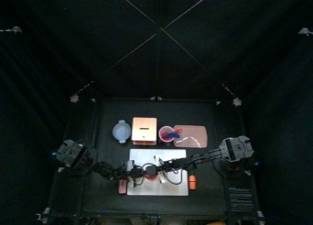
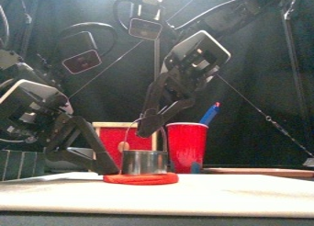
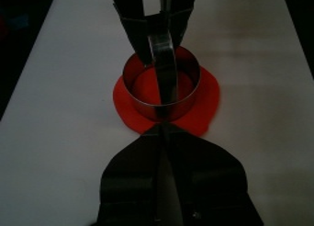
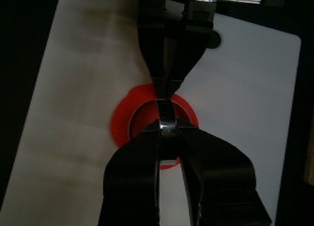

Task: Get the cutter from the drawer then cut the dough then place the extra dough in the bowl
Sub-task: Cut the dough

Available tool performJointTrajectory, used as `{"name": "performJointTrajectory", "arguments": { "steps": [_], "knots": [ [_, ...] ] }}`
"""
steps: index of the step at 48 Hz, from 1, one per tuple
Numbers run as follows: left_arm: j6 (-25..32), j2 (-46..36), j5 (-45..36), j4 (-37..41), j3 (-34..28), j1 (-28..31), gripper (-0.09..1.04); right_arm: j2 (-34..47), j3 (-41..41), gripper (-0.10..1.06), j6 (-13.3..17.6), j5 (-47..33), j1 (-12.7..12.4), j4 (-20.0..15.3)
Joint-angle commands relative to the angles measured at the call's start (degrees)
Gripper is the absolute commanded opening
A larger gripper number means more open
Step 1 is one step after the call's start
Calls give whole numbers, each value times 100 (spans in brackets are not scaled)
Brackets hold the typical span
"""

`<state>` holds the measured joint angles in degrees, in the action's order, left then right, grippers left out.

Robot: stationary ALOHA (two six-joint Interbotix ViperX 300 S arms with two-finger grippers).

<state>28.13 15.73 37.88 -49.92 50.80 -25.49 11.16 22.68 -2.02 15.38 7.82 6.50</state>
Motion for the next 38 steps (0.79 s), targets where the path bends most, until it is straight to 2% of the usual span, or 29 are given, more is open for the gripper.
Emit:
{"name": "performJointTrajectory", "arguments": {
  "steps": [1,11,20,25,31,38],
  "knots": [
    [0,26,-53,-35,18,18,52,-580,-88,46,0,70,-70,44],
    [0,35,-97,-35,9,18,52,-1336,229,46,-9,264,-299,149],
    [0,-9,-97,-26,-26,26,52,-1960,1081,46,9,387,-501,193],
    [26,-132,-88,-18,-70,132,52,-2127,1644,46,35,387,-668,35],
    [35,-352,-44,-18,-97,255,52,-2215,2065,47,132,316,-703,-255],
    [35,-501,35,132,-79,396,52,-2206,2197,49,272,290,-703,-264]
  ]
}}
